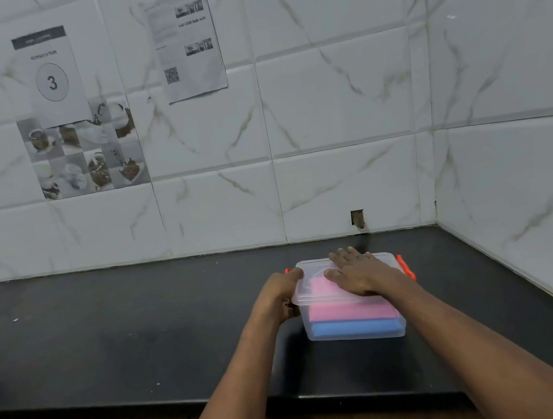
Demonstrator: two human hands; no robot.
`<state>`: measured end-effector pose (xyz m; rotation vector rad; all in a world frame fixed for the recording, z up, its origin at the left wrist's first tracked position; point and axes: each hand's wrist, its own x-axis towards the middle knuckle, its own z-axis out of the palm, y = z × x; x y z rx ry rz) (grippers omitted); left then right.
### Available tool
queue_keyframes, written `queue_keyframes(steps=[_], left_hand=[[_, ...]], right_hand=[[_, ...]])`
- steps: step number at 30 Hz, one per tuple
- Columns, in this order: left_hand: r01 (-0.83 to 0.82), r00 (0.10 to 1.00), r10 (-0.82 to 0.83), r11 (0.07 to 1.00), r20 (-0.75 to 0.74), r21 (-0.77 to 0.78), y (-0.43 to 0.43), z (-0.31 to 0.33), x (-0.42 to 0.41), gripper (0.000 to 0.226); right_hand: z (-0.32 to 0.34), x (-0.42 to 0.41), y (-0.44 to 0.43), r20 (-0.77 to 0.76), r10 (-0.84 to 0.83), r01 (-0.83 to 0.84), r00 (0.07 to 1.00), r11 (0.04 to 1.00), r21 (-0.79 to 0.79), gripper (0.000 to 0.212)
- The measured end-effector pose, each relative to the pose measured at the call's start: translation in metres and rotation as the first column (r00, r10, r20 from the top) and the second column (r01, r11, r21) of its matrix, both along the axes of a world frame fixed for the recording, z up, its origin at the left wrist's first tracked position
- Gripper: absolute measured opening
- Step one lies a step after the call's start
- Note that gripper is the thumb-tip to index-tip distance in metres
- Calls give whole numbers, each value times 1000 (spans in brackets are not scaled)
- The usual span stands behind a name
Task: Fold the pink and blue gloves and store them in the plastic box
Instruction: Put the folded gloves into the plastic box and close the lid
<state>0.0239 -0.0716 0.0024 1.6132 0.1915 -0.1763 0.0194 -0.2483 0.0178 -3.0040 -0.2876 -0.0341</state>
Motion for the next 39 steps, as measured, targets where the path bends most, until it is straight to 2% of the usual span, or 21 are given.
queue_keyframes(steps=[7, 11, 14, 16, 22, 25, 29, 32, 34, 36, 39], left_hand=[[36, 994, -36, 999, 104, 3, -2, 3, 3, 19], [34, 993, -50, 990, 111, 138, 1, 6, 3, 28], [40, 988, -76, 967, 135, 253, -5, 11, -1, 21], [23, 981, -88, 936, 171, 351, -9, 13, 0, 21], [34, 973, -145, 856, 178, 517, -12, 14, 3, 32], [5, 970, -157, 776, 185, 631, -16, 17, -1, 27], [-41, 970, -128, 754, 208, 655, -21, 16, -3, 27], [-44, 971, -77, 875, 228, 482, -19, 9, -6, 64], [-54, 951, -81, 906, 297, 420, -18, 9, -10, 63], [-132, 924, -45, 893, 379, 429, -19, 9, -15, 51], [-276, 852, 31, 876, 523, 397, -17, 8, -27, 58]], right_hand=[[-2, 3, -1, -8, 3, -3, 1000, 1000, -3, 65], [-2, 3, 0, -19, 1, -1, 1000, 1000, -3, 65], [-1, 3, 1, -19, -2, 1, 1000, 1000, -9, 65], [0, 2, 1, -18, -6, 6, 1000, 1000, -9, 66], [-1, 3, 1, -22, -11, 11, 1000, 1000, -3, 66], [-2, 5, 1, -18, -8, 8, 1000, 1000, -4, 66], [-3, 5, 0, 5, -8, 8, 1000, 1000, 24, 66], [-2, -2, 2, 78, 1, -8, 997, 996, 94, 64], [1, -10, 2, 158, -16, -11, 987, 986, 166, 57], [6, -23, 4, 290, -44, -17, 956, 979, 203, 46], [12, -45, 3, 553, -29, -100, 832, 974, 201, 33]])
